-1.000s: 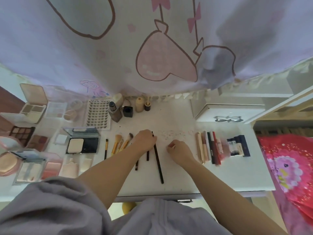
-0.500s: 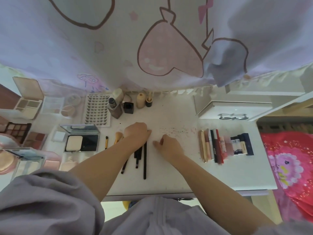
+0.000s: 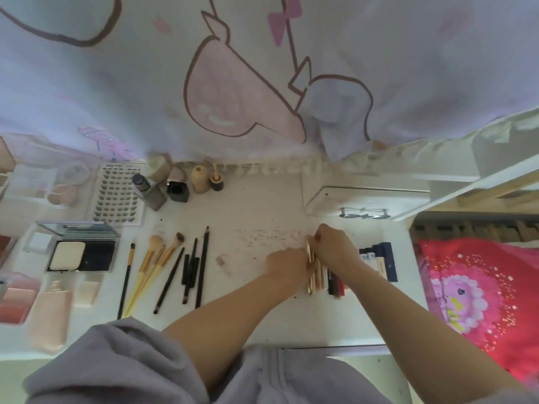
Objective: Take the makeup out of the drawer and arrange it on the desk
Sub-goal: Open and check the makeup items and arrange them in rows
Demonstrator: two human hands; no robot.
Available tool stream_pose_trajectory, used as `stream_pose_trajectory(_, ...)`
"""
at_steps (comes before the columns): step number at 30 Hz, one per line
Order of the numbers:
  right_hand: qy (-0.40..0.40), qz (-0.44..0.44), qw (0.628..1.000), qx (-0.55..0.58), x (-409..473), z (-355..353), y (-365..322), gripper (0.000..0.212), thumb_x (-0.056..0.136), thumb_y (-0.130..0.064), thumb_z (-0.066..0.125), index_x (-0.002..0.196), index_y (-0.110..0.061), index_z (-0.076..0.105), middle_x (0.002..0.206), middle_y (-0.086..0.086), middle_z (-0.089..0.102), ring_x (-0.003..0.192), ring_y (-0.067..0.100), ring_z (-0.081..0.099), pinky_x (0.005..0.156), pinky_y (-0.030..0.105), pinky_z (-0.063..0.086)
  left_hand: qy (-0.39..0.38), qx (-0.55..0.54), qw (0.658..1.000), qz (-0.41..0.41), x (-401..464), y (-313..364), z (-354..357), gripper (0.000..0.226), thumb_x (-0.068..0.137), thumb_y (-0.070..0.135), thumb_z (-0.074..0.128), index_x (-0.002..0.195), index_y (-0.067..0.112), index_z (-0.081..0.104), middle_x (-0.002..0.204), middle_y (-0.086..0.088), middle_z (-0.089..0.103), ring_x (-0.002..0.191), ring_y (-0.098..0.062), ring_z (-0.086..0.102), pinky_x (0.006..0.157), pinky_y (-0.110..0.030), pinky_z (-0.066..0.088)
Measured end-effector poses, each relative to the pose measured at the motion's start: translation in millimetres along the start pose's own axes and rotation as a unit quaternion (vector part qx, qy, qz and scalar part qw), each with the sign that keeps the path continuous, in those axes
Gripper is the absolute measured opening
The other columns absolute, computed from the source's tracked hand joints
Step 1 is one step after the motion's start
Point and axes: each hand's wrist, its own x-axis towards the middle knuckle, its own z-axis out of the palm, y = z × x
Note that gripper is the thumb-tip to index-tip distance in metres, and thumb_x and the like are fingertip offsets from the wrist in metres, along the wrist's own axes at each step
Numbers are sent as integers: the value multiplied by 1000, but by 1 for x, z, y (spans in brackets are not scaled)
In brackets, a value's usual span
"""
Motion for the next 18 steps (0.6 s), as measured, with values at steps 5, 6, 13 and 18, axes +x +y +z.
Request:
stream_pose_trajectory(5, -34, -45, 997, -52, 9, 3, -5, 39, 95, -43, 39, 86, -10, 56, 79, 6, 61, 77, 25, 61, 67, 33, 48, -1, -35, 998, -54, 3, 12, 8, 37, 96, 44, 36, 98, 14, 57, 76, 1, 58, 79, -21, 62, 64, -28, 42)
stream_pose_trajectory(6, -39, -50, 996, -66, 8, 2, -8, 40, 96, -44, 39, 86, -10, 56, 80, 5, 60, 77, 23, 59, 66, 32, 45, 7, -50, 996, -68, 4, 12, 9, 34, 95, 42, 38, 98, 15, 58, 83, 0, 63, 82, -21, 64, 66, -29, 45)
stream_pose_trajectory(13, -106, -49, 991, 71, 4, -8, -31, 34, 92, -31, 48, 64, -13, 46, 65, 1, 51, 66, 17, 51, 52, 25, 35, 34, -171, 979, -110, -12, -14, -5, 21, 91, 22, 40, 105, 13, 52, 90, -4, 63, 82, -23, 62, 68, -29, 44)
stream_pose_trajectory(18, -143, -87, 958, 232, -14, -28, -53, 33, 94, -30, 49, 67, -12, 48, 57, 3, 48, 43, 12, 37, 40, 19, 28, 110, -219, 970, -7, -38, -49, -23, 15, 99, 27, 38, 95, 14, 44, 74, 1, 50, 74, -25, 55, 60, -30, 35)
